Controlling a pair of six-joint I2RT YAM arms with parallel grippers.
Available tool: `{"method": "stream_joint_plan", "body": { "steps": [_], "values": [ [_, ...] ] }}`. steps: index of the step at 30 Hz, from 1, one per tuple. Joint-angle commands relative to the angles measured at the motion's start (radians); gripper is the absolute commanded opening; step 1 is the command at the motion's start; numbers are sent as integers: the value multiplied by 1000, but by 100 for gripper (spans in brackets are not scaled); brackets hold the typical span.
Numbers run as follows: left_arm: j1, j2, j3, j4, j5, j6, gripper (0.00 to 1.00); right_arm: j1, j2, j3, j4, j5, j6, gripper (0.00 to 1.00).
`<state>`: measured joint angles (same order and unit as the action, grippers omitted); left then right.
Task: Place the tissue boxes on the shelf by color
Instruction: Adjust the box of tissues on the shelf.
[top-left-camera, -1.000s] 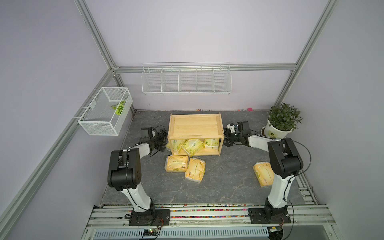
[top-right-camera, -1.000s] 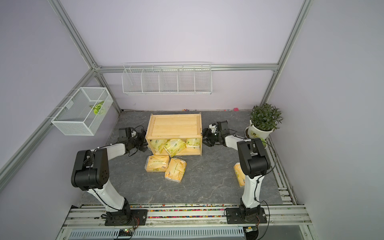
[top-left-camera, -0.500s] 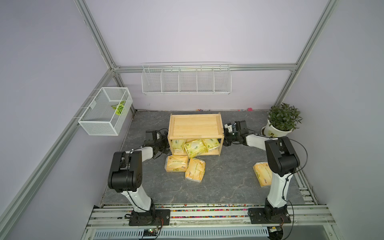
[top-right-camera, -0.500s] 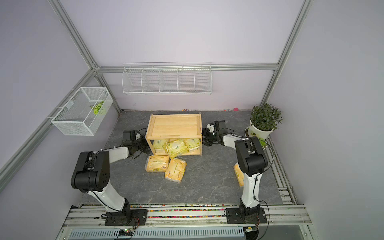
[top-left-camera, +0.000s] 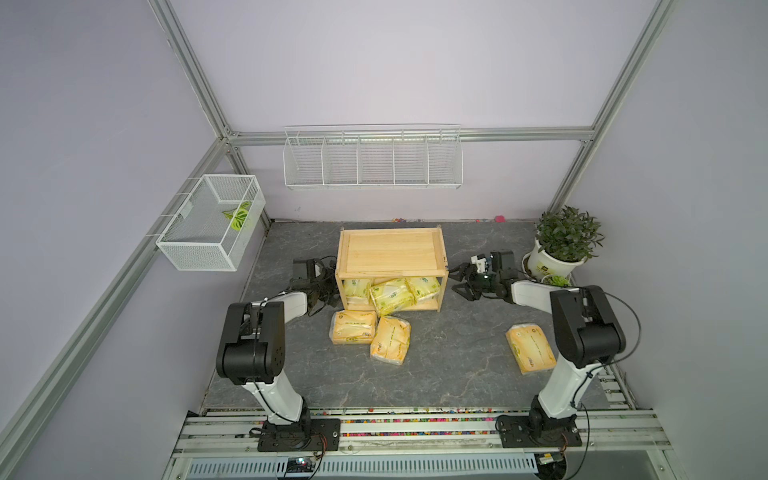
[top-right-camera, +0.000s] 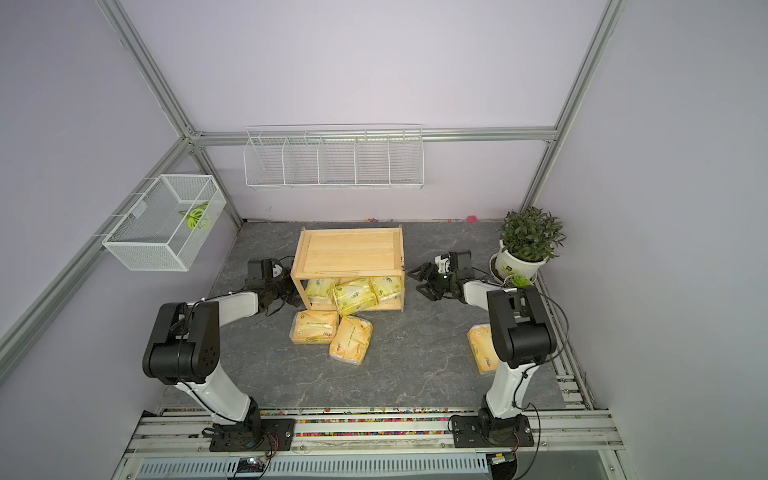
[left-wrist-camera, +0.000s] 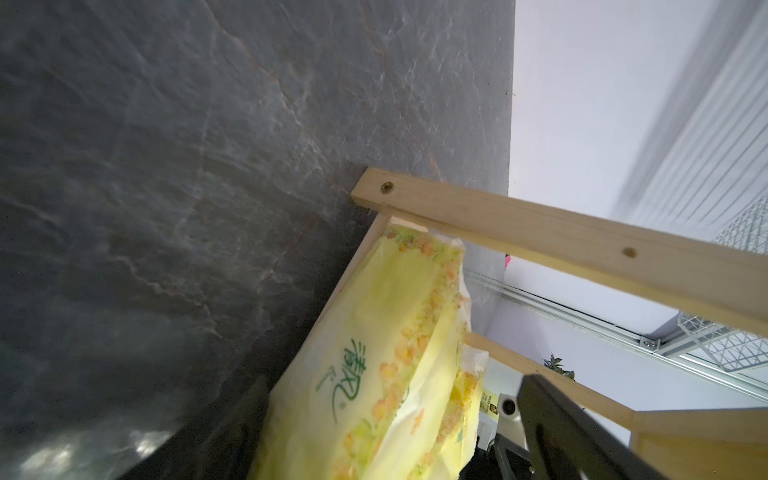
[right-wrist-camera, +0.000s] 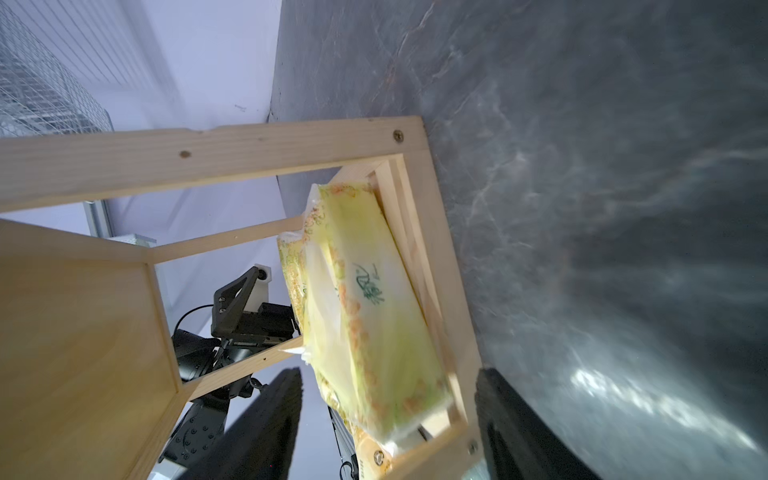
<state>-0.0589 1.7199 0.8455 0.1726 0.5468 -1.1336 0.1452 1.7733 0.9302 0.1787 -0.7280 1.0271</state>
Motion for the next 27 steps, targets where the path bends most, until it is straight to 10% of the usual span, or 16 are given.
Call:
{"method": "stream_joint_plan", "body": {
  "steps": [1,14,19,27],
  "values": [
    [4,-36,34,-36,-5,34,100,13,-140,-78,-36,43,-47,71],
    [16,-64,37,-76,-14,88,100,450,-531,-440,122,533,73,72],
    [16,-67,32,-77,-9,94,100,686,-460,-519,456,882,78,72],
    [16,-57,29,-74,5,105,100,750,-149,-383,715,934,110,72]
  ]
}}
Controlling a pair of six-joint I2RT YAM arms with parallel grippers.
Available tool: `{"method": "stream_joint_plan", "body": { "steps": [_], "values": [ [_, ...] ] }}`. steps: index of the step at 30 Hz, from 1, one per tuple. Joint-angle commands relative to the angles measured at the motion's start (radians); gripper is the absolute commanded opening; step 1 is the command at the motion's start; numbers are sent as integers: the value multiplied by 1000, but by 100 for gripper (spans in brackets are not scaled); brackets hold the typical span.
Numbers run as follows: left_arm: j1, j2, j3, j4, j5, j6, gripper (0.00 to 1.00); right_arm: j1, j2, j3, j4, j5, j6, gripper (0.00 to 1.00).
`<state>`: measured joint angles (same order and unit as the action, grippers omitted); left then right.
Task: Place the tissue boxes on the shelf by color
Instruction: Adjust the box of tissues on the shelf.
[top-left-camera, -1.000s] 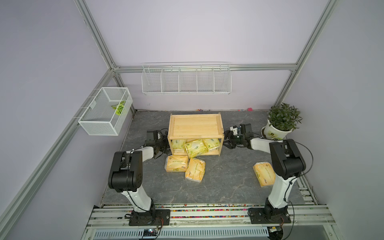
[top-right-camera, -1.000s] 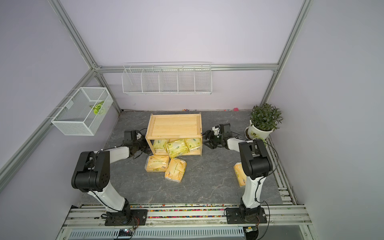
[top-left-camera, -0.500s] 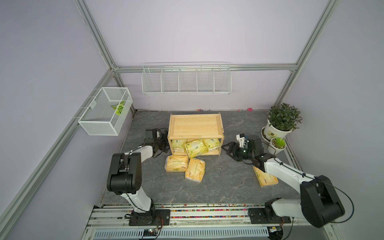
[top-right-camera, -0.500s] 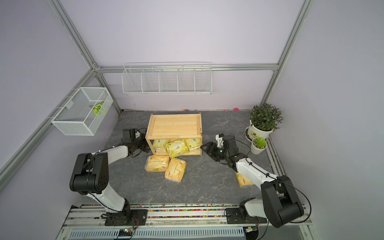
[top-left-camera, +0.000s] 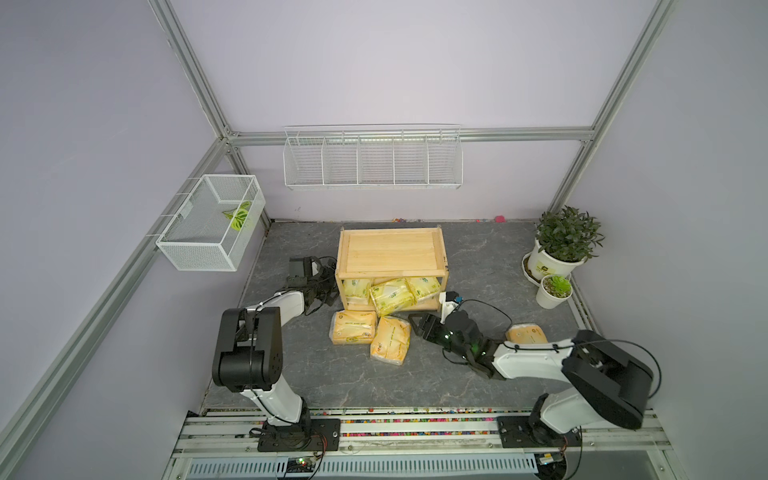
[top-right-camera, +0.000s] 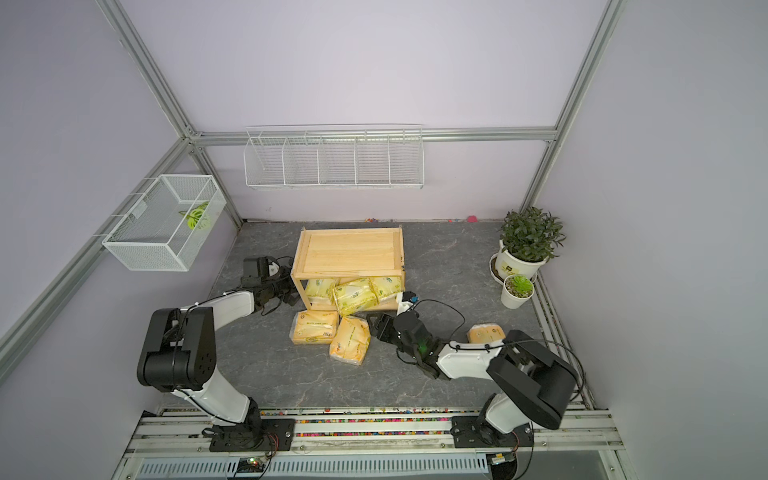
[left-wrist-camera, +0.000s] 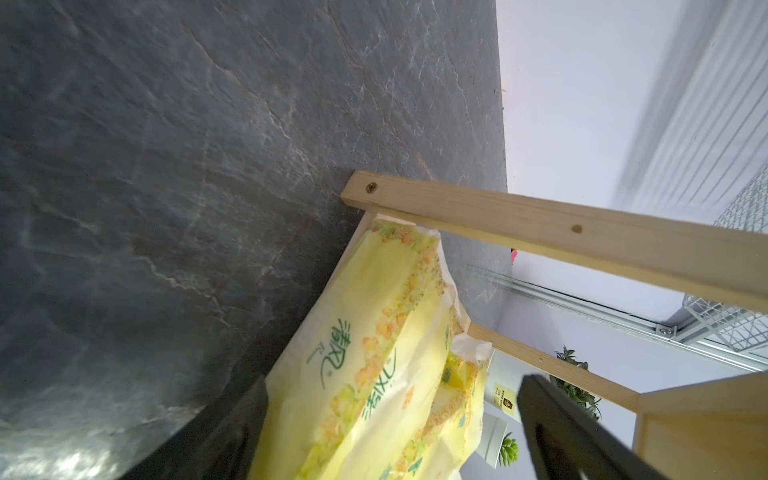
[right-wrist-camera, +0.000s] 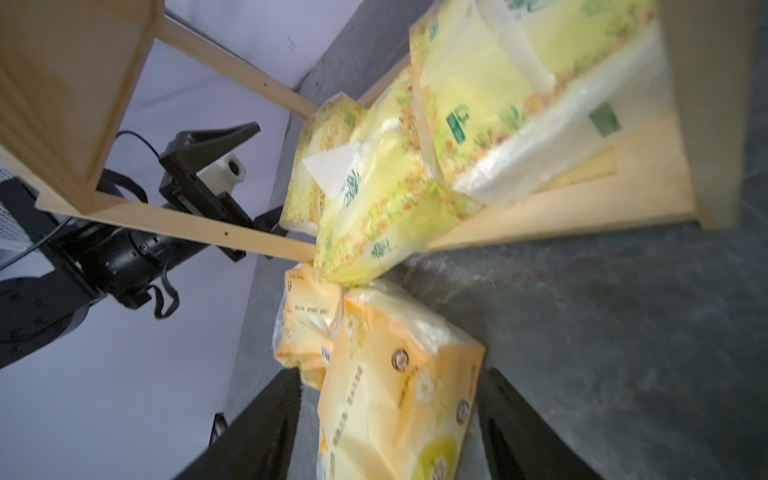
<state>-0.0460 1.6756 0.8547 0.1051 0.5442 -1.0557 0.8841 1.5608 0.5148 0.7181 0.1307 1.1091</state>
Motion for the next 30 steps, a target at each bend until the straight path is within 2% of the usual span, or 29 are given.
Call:
{"method": "stream_joint_plan", "body": {
  "steps": [1,4,18,24,30],
  "values": [
    [3,-11,21,-6,11,30,100,11,99,46,214,73,32,71],
    [4,-7,21,-6,19,34,100,13,180,85,284,73,49,71],
    [4,10,18,1,47,48,100,-8,362,258,290,11,45,71],
    [4,14,14,9,48,46,100,-62,370,281,261,-10,22,71],
    [2,15,18,6,46,50,100,-70,326,260,202,-11,-13,71]
  ]
}}
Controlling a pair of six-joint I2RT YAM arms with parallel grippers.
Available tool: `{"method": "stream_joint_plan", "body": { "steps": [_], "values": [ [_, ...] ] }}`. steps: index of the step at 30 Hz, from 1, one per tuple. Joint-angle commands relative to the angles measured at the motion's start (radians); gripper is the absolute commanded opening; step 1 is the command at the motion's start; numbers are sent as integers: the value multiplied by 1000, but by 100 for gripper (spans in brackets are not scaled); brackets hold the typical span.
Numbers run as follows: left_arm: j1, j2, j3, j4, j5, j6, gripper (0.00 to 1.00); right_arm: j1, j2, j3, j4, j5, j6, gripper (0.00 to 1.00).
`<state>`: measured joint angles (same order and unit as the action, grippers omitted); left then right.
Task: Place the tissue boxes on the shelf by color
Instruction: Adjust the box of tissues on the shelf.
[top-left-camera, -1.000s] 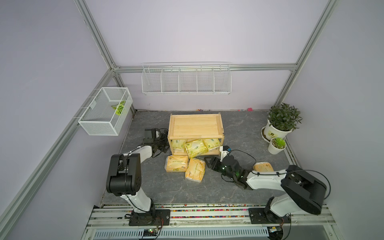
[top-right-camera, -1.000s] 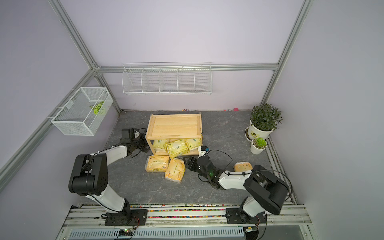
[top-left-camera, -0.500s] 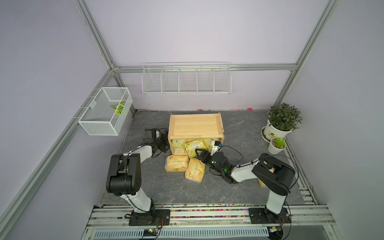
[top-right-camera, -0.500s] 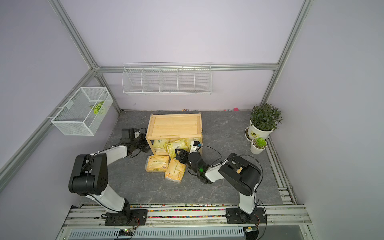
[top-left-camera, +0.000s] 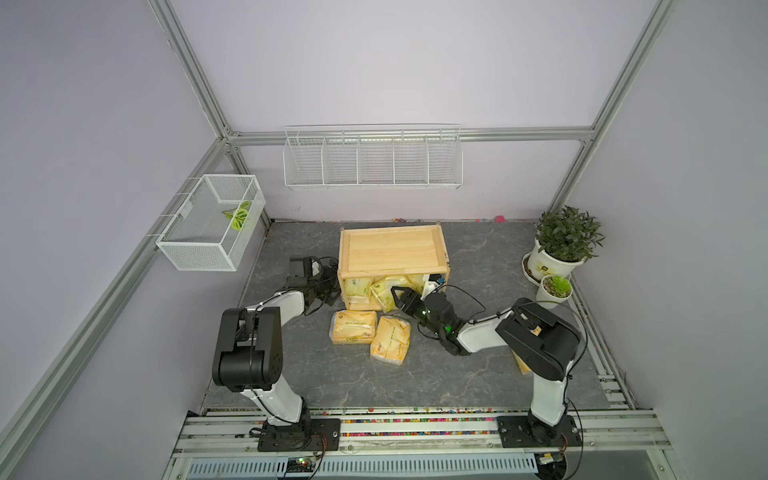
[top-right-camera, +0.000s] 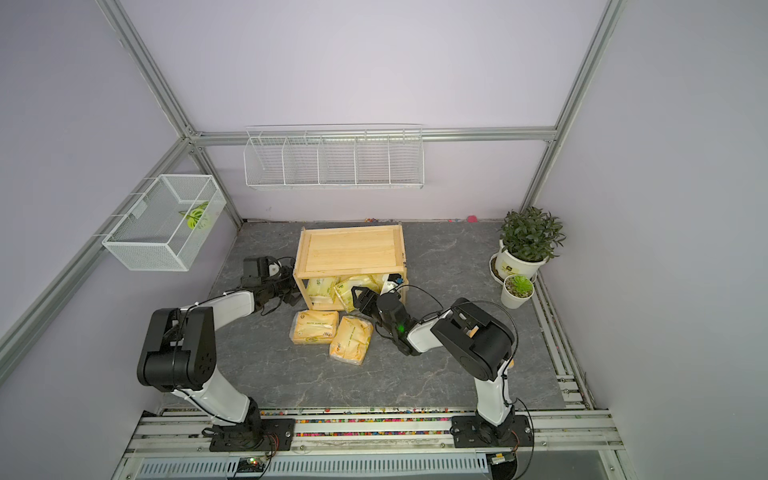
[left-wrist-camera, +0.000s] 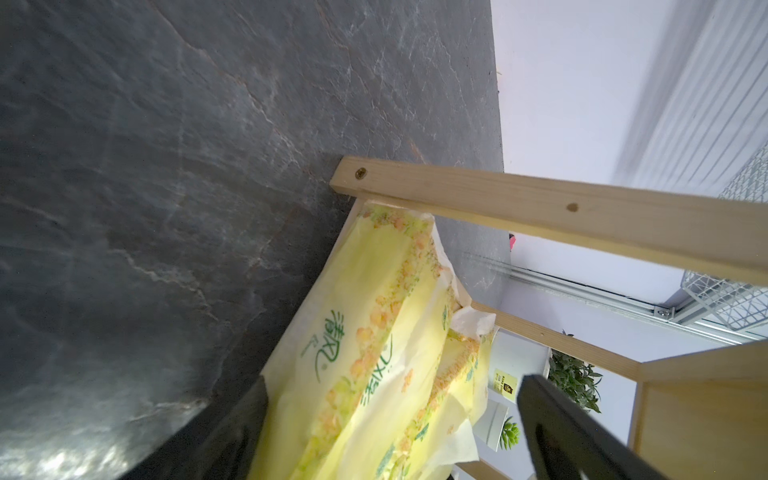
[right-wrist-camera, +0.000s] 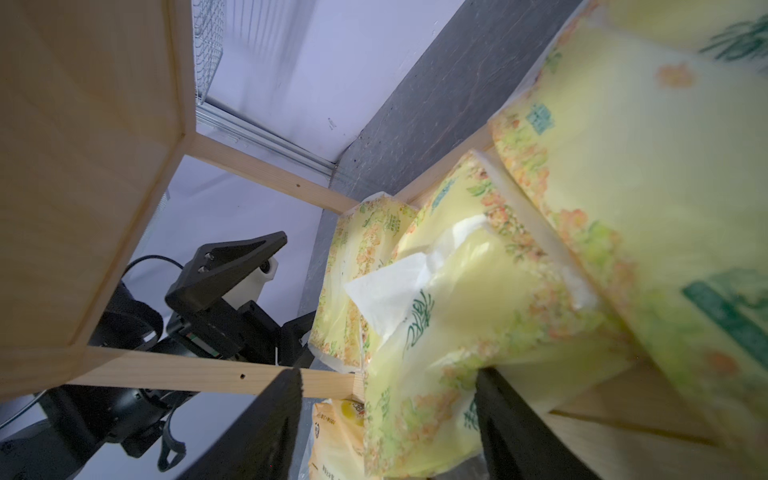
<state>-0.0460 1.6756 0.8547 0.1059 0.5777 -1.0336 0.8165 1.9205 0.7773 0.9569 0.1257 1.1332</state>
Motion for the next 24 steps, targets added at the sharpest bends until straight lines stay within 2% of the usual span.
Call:
{"method": "stream_joint_plan", "body": {
  "steps": [1,9,16,24],
  "values": [
    [2,16,17,5,13,27,100,-4,-35,-4,-43,-6,-43,71],
    [3,15,20,1,16,28,100,-32,2,33,-66,-9,-57,71],
    [2,16,18,-7,19,42,100,-65,53,145,-133,-33,-101,71],
    [3,16,14,-6,25,44,100,-90,153,264,-149,-113,-78,71]
  ]
}}
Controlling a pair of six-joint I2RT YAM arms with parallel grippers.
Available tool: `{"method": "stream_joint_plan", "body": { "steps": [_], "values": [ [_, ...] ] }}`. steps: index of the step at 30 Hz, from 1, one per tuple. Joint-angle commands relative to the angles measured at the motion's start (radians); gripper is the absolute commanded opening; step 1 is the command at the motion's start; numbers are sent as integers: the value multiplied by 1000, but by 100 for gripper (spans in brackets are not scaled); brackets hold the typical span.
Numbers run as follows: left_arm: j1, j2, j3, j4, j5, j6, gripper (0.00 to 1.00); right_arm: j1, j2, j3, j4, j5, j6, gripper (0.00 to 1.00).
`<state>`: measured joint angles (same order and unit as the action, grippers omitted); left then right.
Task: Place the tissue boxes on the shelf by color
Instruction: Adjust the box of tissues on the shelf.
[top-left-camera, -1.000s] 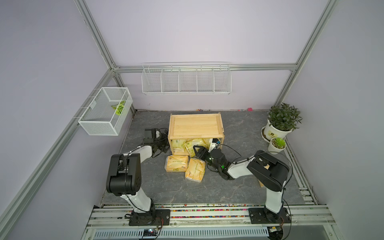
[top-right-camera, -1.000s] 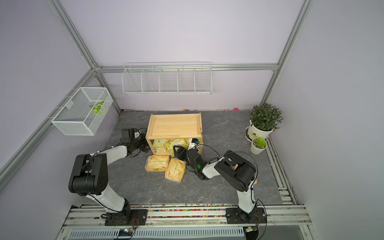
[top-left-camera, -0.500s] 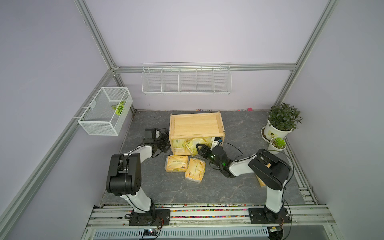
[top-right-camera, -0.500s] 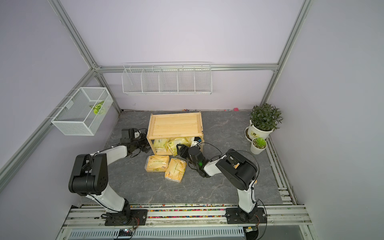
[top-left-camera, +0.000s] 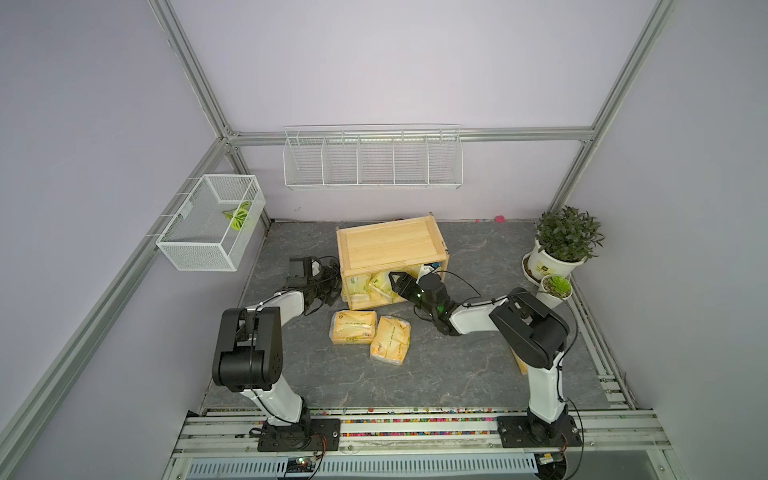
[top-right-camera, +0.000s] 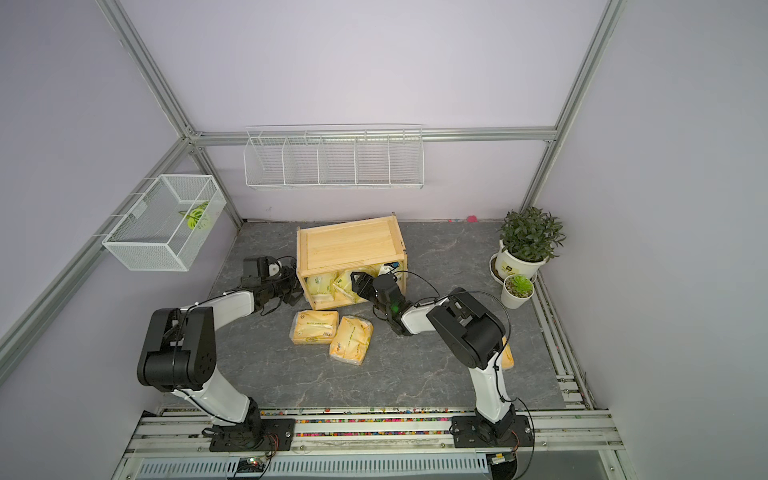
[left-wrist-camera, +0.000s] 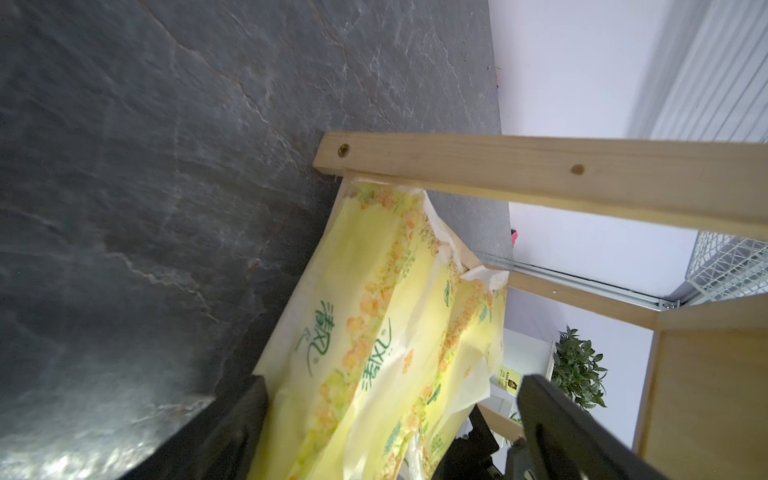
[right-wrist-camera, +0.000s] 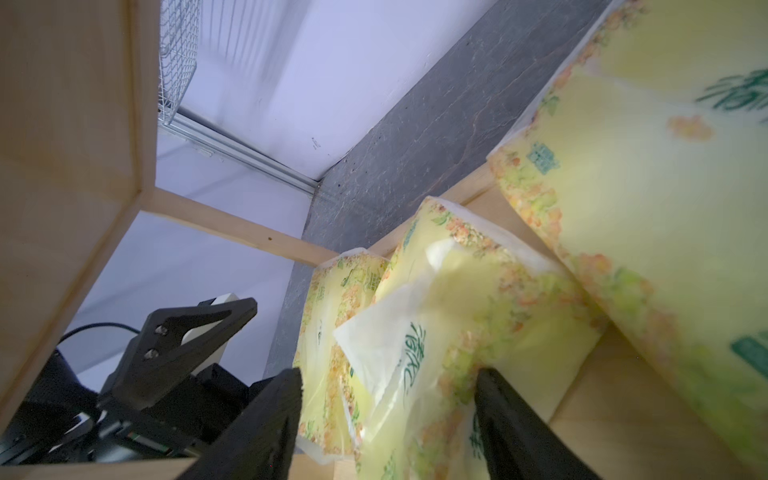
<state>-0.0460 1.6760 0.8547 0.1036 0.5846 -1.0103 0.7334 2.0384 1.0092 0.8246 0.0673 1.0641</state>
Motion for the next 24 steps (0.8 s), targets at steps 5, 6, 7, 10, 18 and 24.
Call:
{"method": "stream_joint_plan", "body": {
  "steps": [5,6,7,10,18,24],
  "values": [
    [1,15,9,-1,24,22,100,-20,77,102,-47,-104,-21,71],
    [1,16,8,0,25,24,100,-24,81,114,-59,-115,-29,71],
    [1,15,7,-1,27,24,100,-27,81,123,-72,-125,-39,71],
    [1,11,7,-2,26,24,100,-28,47,103,-87,-153,-67,71],
    [1,10,30,-20,24,37,100,-16,-197,-113,-123,-192,-131,72],
    [1,6,32,-20,22,31,100,-21,-458,-343,-155,-171,-130,72]
  ]
}}
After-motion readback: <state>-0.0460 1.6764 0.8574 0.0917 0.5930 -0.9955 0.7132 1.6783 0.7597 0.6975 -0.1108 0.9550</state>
